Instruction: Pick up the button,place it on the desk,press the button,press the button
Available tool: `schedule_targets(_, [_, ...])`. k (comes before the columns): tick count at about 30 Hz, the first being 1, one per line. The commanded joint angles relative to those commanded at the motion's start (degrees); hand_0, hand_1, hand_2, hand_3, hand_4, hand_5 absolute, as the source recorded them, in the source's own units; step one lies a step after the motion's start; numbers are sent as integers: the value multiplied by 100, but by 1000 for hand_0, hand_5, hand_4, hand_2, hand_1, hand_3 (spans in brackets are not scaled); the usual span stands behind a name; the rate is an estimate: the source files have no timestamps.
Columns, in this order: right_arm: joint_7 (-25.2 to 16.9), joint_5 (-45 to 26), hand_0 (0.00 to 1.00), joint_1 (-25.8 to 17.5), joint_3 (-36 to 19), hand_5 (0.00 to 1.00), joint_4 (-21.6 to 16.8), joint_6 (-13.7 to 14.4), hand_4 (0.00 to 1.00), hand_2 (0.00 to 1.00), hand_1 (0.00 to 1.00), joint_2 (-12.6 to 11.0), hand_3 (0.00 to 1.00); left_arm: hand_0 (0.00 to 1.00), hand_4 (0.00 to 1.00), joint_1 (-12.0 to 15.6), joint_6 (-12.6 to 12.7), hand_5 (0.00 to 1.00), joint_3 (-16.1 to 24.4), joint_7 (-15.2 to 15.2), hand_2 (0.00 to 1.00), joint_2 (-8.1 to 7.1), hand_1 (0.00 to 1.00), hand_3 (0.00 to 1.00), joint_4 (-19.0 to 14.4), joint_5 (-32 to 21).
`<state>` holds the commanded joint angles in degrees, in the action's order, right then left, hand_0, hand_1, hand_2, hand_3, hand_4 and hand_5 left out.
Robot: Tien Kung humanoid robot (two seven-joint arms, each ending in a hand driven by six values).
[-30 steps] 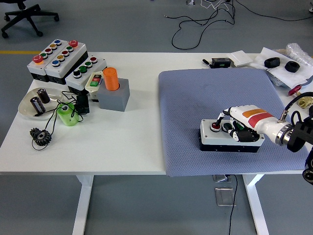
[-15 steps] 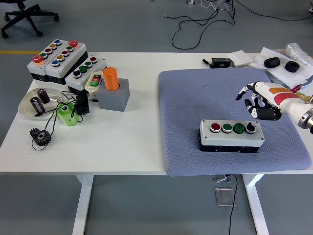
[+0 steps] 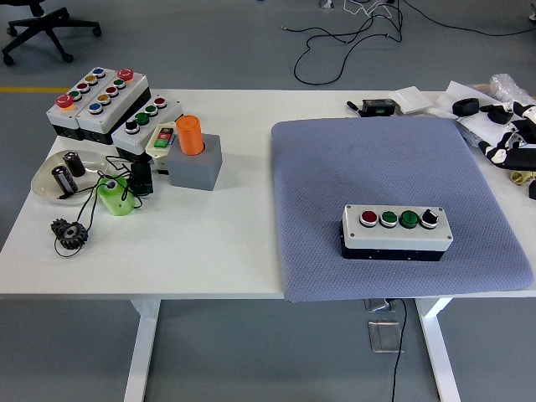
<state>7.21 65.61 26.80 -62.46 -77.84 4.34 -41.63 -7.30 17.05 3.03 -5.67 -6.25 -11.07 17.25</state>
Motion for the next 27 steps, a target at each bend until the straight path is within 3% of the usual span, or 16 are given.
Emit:
schedule_targets(4, [-64, -352, 485, -47, -120, 153, 69, 127, 777, 623, 503, 3, 952, 602, 279, -9, 2, 972, 11, 2, 487, 3, 518, 444, -1, 3])
schedule_targets(5, [-72, -415, 734, -50, -130, 223, 75, 140, 837, 872, 730, 5, 995, 603, 278, -10, 2, 971, 13, 3, 488, 3, 519, 446, -2, 4])
schedule_targets(10, [-220, -968, 734, -92, -281, 223, 145, 235, 837, 872, 730, 28, 995, 603, 278, -23, 2, 971, 21, 3, 488, 6, 519, 446, -4, 13])
schedule_targets(11, [-268, -1170, 856, -108, -328, 269, 169, 241, 861, 955, 836, 32, 998, 602, 278, -23, 3, 973, 24, 5, 492, 7, 519, 446, -5, 12])
schedule_targets(16, [-304, -1982, 856, -156, -477, 269, 247, 131, 861, 955, 836, 42, 998, 602, 278, -26, 0, 973, 17, 2, 492, 7, 519, 446, -6, 17])
schedule_targets(17, [-312, -2087, 931, -166, -506, 439, 256, 112, 892, 988, 899, 45, 998, 603, 278, -25, -1, 972, 15, 1, 492, 7, 520, 447, -6, 16])
schedule_targets(22, [-387, -2714, 931, -266, -808, 439, 284, -14, 892, 988, 899, 75, 998, 603, 278, -23, -2, 972, -7, -3, 492, 12, 520, 447, -3, 12])
schedule_targets(23, [-395, -2813, 965, -297, -901, 561, 282, -40, 924, 997, 911, 81, 998, 602, 277, -22, -2, 973, -6, -4, 493, 12, 520, 449, -4, 14])
schedule_targets(27, [-372, -2929, 965, -371, -1093, 561, 260, -74, 924, 997, 911, 96, 998, 602, 277, -22, -1, 973, -7, -3, 493, 12, 520, 449, -3, 14])
